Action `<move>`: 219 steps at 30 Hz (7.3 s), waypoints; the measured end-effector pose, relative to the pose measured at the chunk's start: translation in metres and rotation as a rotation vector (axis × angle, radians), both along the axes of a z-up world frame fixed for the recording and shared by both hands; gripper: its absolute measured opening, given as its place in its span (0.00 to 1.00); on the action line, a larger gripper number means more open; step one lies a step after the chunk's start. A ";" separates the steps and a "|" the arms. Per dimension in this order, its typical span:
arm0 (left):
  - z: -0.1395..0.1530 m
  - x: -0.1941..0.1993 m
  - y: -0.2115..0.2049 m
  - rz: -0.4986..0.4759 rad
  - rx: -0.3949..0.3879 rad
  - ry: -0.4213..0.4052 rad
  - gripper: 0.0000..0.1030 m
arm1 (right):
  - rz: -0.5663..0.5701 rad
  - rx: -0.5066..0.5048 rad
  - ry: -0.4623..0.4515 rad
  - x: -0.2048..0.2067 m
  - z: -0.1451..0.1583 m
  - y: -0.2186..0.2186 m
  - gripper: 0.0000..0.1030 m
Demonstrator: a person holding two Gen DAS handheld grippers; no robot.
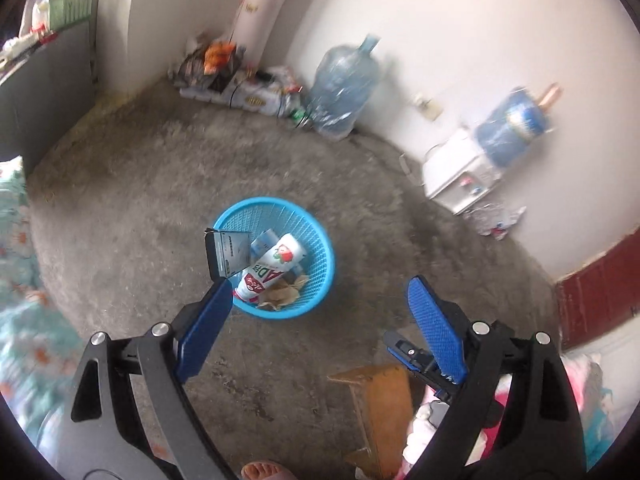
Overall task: Collect trash
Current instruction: 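Open both grippers above the wastebasket to drop the box and bottle, then move both grippers back over the bed toward the snack bags, then grasp the orange-pink chip bag with the left gripper while the right gripper grasps the green bag, then lift the chip bag and green bag and carry them toward the wastebasket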
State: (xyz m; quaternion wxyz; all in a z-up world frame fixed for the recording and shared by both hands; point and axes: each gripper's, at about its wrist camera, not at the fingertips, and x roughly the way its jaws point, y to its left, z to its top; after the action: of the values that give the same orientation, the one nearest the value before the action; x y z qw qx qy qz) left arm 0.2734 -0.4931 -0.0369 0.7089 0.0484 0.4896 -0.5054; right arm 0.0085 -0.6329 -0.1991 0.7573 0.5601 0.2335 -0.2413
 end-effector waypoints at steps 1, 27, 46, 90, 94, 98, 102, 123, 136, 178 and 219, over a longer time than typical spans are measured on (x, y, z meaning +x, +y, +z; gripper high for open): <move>0.016 -0.007 0.020 -0.007 -0.028 -0.003 0.83 | 0.024 -0.043 -0.001 -0.004 0.017 0.013 0.69; 0.117 -0.192 0.514 0.655 -0.162 -0.376 0.83 | 0.688 -0.578 -0.174 0.041 0.236 0.325 0.90; 0.073 -0.235 0.704 1.167 -0.039 -0.356 0.83 | 1.070 -0.158 -0.157 0.086 0.195 0.425 0.90; -0.021 -0.209 0.602 0.852 -0.088 0.026 0.09 | 1.097 0.001 -0.123 0.133 0.146 0.424 0.06; -0.016 -0.211 0.581 0.796 -0.099 0.004 0.02 | 0.973 -0.059 -0.097 0.114 0.150 0.364 0.06; -0.010 -0.214 0.597 0.867 -0.098 -0.038 0.02 | 0.902 -0.087 -0.065 0.099 0.149 0.327 0.06; -0.010 -0.211 0.628 0.971 -0.076 -0.022 0.02 | 0.923 -0.066 -0.053 0.103 0.146 0.316 0.06; -0.049 -0.170 0.637 1.018 -0.130 0.269 0.40 | 0.841 0.304 -0.128 0.112 0.083 0.323 0.36; -0.048 -0.165 0.626 1.003 -0.033 0.145 0.21 | 0.821 0.062 -0.036 0.126 0.094 0.354 0.35; 0.032 -0.187 0.640 0.985 -0.252 -0.019 0.01 | 0.747 0.119 -0.321 0.067 0.138 0.295 0.07; 0.074 -0.076 0.356 0.484 -0.203 -0.067 0.01 | 0.229 0.140 -0.453 -0.048 0.104 0.076 0.07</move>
State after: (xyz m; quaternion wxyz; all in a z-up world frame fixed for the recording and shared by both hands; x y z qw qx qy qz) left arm 0.1977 -0.1370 0.0373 0.8262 -0.1248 0.4101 -0.3656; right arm -0.0398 -0.5571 -0.0954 0.7720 0.6208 0.1361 -0.0055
